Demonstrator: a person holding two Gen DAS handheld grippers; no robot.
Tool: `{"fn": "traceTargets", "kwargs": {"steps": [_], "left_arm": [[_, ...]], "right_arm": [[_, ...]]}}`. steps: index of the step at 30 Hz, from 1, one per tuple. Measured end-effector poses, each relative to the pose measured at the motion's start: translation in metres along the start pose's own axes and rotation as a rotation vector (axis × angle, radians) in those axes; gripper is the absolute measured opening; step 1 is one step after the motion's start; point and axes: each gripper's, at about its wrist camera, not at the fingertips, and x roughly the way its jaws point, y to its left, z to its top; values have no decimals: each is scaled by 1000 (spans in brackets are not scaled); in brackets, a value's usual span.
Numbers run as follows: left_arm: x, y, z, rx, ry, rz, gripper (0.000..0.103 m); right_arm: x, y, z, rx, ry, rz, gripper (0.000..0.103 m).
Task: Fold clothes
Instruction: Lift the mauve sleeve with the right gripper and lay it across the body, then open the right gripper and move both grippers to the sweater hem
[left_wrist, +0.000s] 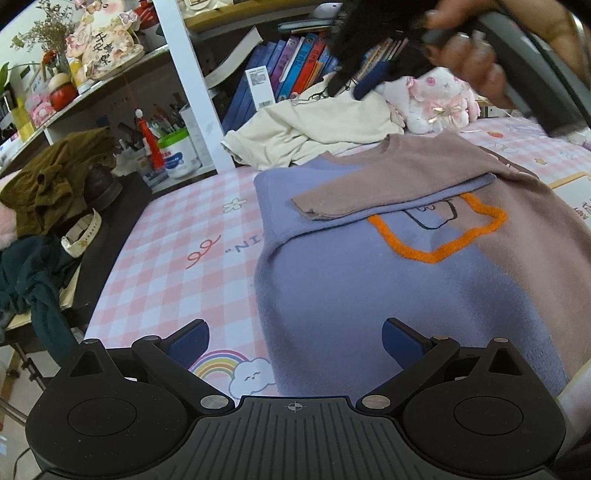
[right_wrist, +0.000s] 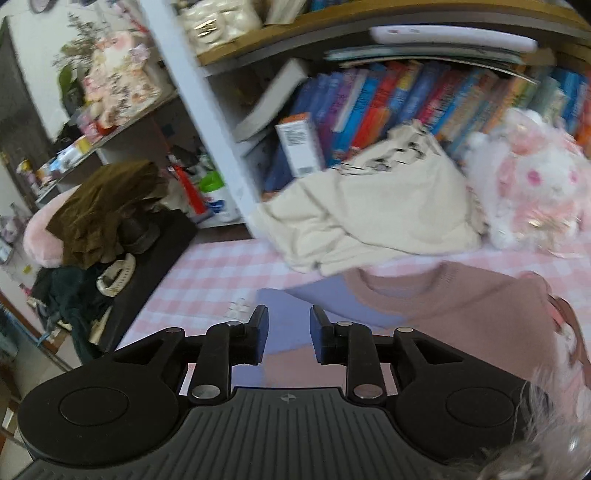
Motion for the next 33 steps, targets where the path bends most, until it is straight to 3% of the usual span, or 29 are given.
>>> {"fn": "traceTargets", "kwargs": {"steps": [7,14,24,33], "left_arm": [[3,-5,4,6,1,-22,101],[5,-5,8,-19,12,-41,101],[8,-8,5,5,55,-39,101],[4,-7,-11,17,135,-78,101]], "right_arm": [[-27,-38,-31,61,59,-72,24],[-63,-56,-69,28,107,-113,26],[-120,-83,-142,-53,199,-223,41],[-156,-108,-188,25,257,-286,50]]}}
